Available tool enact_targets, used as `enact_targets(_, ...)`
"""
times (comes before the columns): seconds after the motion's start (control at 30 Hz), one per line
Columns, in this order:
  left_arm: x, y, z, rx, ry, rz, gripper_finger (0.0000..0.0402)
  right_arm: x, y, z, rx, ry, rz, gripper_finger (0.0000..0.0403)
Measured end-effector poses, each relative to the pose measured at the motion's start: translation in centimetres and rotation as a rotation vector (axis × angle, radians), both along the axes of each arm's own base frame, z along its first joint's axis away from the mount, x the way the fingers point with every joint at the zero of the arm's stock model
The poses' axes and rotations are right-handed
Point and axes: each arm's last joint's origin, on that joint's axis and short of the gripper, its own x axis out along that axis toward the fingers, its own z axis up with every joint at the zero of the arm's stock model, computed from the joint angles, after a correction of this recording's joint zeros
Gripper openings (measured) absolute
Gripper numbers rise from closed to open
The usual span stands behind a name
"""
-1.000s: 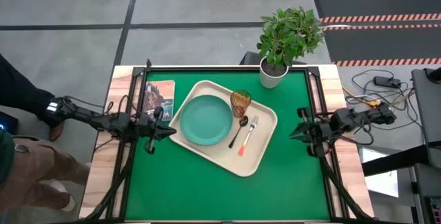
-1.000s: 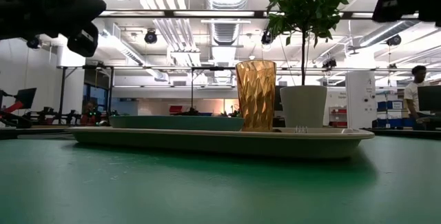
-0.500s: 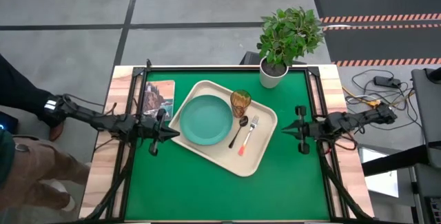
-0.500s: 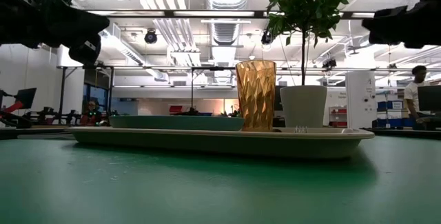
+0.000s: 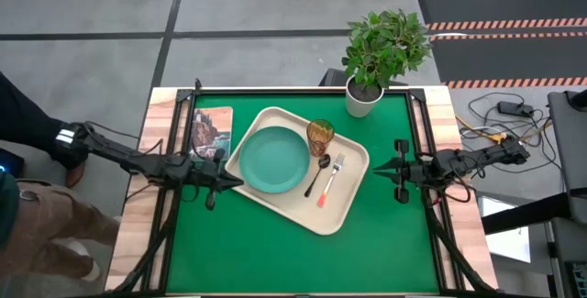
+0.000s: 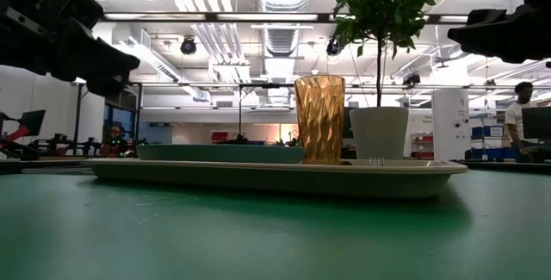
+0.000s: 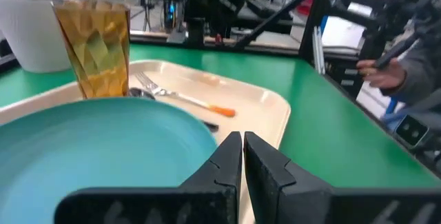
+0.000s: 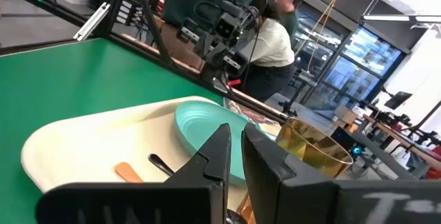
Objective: Pick and place plate/cup/fork/spoon on tray
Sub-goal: Return to Home Position
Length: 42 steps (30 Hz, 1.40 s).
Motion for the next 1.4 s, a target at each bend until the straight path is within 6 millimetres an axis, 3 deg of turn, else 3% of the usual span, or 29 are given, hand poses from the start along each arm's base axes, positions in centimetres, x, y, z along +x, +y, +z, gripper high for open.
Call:
enact_targets(0.6,0.7,-0.1,-1.8,0.061,0.141,0.024,0.0000,0.0,0.0,0.1,-0.001,-0.009,0.005,0.0027)
enact_targets(0.7,1.1,0.1,-0.8,-0.068,0.034,0.148,0.0000,0.0,0.0,0.0,0.029,0.000,0.006,0.0027)
enact_targets(0.73,1.2,0.1,-0.2,-0.157,-0.027,0.152,0.0000,0.0,0.0,0.0,0.043,0.001,0.006,0.0027)
enact_targets(0.8,1.4,0.0,0.8,-0.169,-0.133,0.124,0.0000,0.0,0.0,0.0,0.069,0.002,0.007,0.0027)
enact_targets(0.97,0.7,-1.1,3.1,-0.058,-0.374,-0.302,0.0000,0.0,0.0,0.0,0.123,0.006,0.008,0.0027)
enact_targets(1.03,0.3,-1.2,3.7,-0.021,-0.439,-0.368,0.0000,0.0,0.0,0.0,0.133,0.006,0.008,0.0027)
enact_targets(1.4,-0.6,-0.5,3.6,0.060,-0.392,-0.291,0.0000,0.0,0.0,0.0,0.145,0.006,0.003,0.0027)
